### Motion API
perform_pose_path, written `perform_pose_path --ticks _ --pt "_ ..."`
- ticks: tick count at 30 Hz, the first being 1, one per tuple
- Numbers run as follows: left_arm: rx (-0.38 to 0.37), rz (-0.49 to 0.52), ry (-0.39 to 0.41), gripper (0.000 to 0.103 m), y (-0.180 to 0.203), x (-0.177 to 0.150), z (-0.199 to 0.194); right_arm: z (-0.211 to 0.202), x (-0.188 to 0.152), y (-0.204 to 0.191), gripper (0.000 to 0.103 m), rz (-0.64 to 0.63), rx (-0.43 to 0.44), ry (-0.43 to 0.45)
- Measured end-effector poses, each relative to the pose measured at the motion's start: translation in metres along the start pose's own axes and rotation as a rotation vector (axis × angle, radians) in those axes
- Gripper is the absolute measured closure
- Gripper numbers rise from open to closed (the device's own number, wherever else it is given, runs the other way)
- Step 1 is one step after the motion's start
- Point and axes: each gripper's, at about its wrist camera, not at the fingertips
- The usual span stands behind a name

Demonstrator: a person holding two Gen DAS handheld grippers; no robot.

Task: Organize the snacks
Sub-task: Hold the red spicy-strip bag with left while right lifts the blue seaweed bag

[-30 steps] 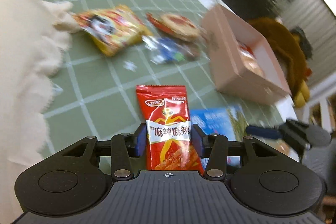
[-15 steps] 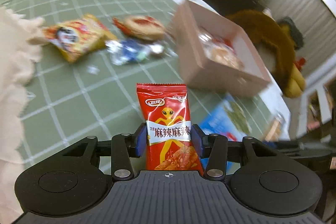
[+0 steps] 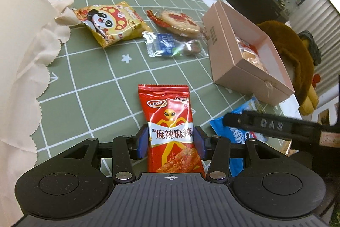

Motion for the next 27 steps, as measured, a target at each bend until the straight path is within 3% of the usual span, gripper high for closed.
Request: perform_pose_path --ticks 4,6,10,13,16,21,27 --pt "-0.006 -0.006 0.0 0.053 -0.001 0.0 0.0 0.003 -0.002 -0.005 0.0 -0.011 -0.025 0.029" --pt "-0.013 -0.013 0.001 0.053 -0.002 0.0 0.0 0.002 -0.007 -0.005 0.002 -0.085 -0.024 0.043" --pt "-0.018 -0.017 -0.004 0.052 -0.002 0.0 0.0 -0.008 -0.027 0.002 0.018 -0.242 0.011 0.081" --pt "-0.028 0.002 -0.022 0.052 0.005 -0.001 0.004 -0.012 -0.048 0.016 0.018 -0.363 0.067 0.083" --pt "-0.038 0.033 -0.037 0.052 0.017 -0.004 0.009 -0.012 -0.069 0.03 0.019 -0.435 0.052 0.089" --pt "-0.067 0.077 -0.056 0.053 0.033 -0.005 0.013 -0.025 -0.078 0.064 0.018 -0.359 0.159 0.052" --pt "-0.066 0.084 0.027 0.053 0.042 0.008 0.002 -0.048 -0.055 0.093 0.019 -0.119 0.334 0.02"
Point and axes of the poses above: each gripper's, at about its wrist camera, not at the fingertips, and z roughly the way its jaws point, y to its right, x to its top, and after that the axes turned 14 degrees about -y, right-handed
